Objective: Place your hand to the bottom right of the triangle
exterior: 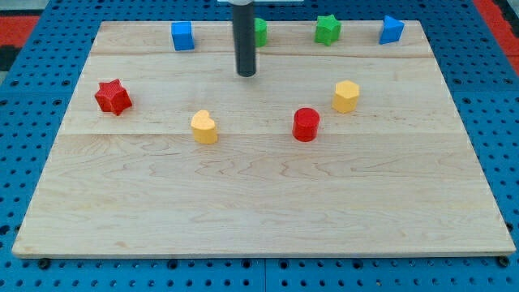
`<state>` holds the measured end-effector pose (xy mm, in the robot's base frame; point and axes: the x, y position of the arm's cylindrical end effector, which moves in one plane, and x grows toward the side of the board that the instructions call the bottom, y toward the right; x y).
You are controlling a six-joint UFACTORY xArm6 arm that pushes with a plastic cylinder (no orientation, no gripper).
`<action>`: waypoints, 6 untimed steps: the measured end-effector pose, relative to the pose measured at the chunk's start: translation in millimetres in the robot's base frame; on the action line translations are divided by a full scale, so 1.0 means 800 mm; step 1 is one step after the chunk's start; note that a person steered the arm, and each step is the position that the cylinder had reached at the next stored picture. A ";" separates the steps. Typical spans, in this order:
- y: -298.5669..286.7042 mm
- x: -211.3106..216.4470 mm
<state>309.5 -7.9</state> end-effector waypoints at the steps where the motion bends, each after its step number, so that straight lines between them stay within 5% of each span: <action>1: 0.092 -0.018; 4: 0.332 -0.060; 6: 0.349 -0.126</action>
